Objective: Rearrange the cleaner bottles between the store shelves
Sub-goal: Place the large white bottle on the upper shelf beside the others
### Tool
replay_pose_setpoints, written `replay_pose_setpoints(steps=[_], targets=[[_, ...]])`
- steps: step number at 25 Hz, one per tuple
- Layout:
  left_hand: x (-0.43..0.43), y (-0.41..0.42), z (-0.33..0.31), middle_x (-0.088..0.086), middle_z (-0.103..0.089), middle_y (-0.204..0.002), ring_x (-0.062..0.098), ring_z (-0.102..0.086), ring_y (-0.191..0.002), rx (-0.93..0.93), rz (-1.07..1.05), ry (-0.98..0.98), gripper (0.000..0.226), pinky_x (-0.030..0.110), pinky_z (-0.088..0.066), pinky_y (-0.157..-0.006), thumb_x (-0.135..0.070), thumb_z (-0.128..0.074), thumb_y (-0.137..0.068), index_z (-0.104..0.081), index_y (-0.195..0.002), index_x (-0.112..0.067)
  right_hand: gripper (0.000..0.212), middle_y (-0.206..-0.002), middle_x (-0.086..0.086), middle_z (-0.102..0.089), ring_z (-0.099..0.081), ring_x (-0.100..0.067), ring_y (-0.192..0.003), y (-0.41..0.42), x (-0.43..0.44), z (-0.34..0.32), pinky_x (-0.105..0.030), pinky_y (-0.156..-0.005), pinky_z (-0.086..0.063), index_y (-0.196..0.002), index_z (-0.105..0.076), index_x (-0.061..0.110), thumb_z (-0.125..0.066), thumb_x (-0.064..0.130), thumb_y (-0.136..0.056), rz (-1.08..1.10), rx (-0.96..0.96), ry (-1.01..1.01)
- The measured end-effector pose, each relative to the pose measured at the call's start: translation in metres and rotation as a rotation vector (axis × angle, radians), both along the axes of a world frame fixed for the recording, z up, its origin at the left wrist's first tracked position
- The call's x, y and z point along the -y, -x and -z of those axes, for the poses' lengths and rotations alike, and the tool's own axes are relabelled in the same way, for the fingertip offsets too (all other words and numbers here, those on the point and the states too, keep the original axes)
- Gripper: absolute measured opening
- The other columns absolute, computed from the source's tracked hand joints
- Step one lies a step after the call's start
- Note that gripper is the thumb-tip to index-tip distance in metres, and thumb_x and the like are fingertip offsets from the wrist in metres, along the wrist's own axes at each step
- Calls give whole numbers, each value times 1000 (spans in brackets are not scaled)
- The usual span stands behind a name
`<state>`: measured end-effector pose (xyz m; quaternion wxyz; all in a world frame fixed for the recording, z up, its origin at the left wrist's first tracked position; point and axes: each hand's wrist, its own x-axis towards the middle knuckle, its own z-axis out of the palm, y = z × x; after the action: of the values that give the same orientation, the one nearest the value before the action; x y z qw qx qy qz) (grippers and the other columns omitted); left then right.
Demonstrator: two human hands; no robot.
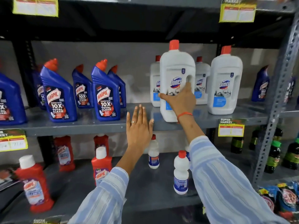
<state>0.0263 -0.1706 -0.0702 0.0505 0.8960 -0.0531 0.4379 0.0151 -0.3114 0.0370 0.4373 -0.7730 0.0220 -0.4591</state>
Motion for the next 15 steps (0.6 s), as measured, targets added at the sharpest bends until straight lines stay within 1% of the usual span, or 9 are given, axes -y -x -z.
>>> replay_pose_setpoints(steps=[1, 3, 6, 10, 13, 15], targets=[[0, 0, 0, 9, -19, -156, 21, -12, -145, -4, -1, -6, 70, 44, 2, -116, -46, 2, -92, -16, -147, -7, 104, -119, -11, -62, -60, -36, -104, -7, -3, 1, -41, -85, -49, -132, -33, 9, -81, 53, -52, 2, -9, 11], [-1, -2, 0, 9, -21, -156, 21, -13, -145, -15, 1, -2, 70, 44, 2, -116, -46, 1, -93, -17, -147, -7, 95, -116, -12, -63, -60, -37, -100, -18, -10, 2, -42, -82, -50, -123, -39, 8, -81, 55, -52, 3, -13, 22], [-1, -2, -1, 11, -29, -153, 22, -20, -143, 4, -6, 7, 68, 43, -2, -115, -45, -5, -94, -26, -145, -5, 96, -117, -13, -62, -61, -38, -98, -31, -14, 3, -43, -83, -51, -122, -40, 6, -80, 57, -52, 10, -16, 43], [-2, -3, 0, 11, -29, -153, 22, -21, -143, -2, 14, 14, 70, 42, -4, -116, -46, -3, -94, -26, -145, -6, 100, -118, -13, -61, -61, -35, -99, -36, -14, 4, -43, -85, -51, -127, -37, 4, -80, 58, -54, 36, -5, 57], [-1, -2, -2, 13, -40, -147, 23, -33, -138, 17, 10, 21, 66, 45, -16, -115, -45, -11, -96, -36, -141, -3, 92, -115, -14, -62, -61, -36, -98, -36, -14, 5, -44, -84, -51, -117, -43, 4, -80, 58, -53, 47, -12, 67], [-1, -2, -1, 14, -44, -144, 24, -37, -136, 26, 9, 22, 65, 47, -20, -113, -44, -15, -96, -40, -138, -2, 90, -115, -13, -63, -61, -36, -98, -35, -13, 4, -44, -84, -52, -114, -44, 4, -80, 59, -52, 41, -28, 70]])
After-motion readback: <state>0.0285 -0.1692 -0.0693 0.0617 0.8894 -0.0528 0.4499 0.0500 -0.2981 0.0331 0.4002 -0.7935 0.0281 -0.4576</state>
